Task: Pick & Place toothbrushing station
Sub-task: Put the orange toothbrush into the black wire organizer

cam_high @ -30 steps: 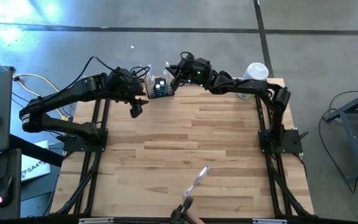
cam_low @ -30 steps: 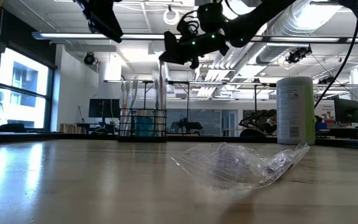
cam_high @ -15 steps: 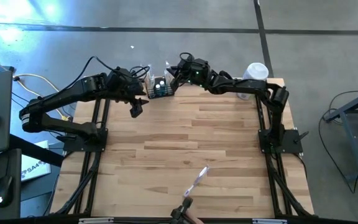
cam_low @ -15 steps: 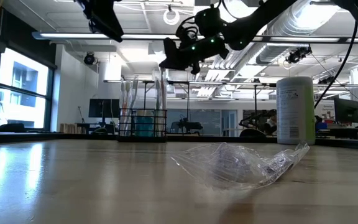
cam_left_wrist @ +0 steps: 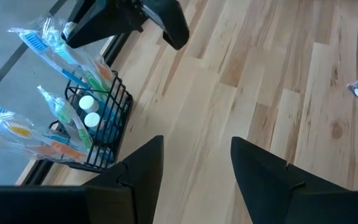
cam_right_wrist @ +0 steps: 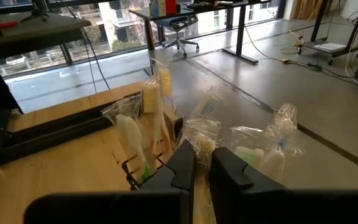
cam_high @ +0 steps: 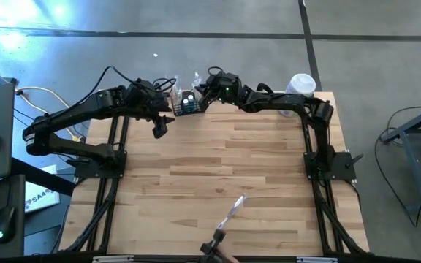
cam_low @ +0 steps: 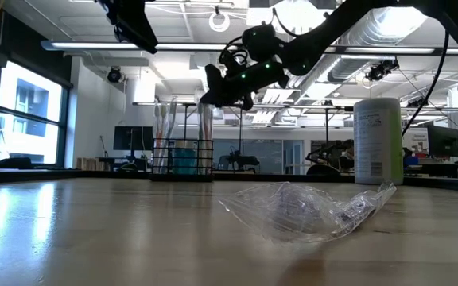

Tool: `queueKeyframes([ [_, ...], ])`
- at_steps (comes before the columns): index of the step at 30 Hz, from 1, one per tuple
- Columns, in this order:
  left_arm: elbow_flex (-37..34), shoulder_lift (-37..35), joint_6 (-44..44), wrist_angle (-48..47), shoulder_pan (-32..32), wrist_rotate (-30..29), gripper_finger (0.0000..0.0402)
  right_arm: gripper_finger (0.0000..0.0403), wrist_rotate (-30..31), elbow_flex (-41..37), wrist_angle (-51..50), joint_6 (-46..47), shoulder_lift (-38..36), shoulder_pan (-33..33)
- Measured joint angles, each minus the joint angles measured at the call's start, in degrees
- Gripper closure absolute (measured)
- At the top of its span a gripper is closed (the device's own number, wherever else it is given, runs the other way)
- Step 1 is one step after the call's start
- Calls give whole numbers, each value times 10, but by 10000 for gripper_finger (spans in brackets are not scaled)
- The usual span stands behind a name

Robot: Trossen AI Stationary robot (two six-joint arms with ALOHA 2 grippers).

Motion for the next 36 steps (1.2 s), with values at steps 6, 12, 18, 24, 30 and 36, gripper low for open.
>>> queueKeyframes([
  [6,0,0,1,0,0,0,217,385,-4,0,-14,16,0,-9],
  [12,0,2,7,6,0,-1,217,385,-17,0,-37,28,0,-14],
  [18,-35,2,8,48,0,-1,217,385,-34,0,-46,29,0,-13],
  [24,-62,3,-14,65,0,0,217,385,-50,1,-67,29,0,-15],
  [30,-62,-2,-17,90,0,0,217,385,-68,1,-75,40,0,-19],
  [36,-62,-3,-15,96,0,0,217,384,-72,1,-85,40,0,-19],
])
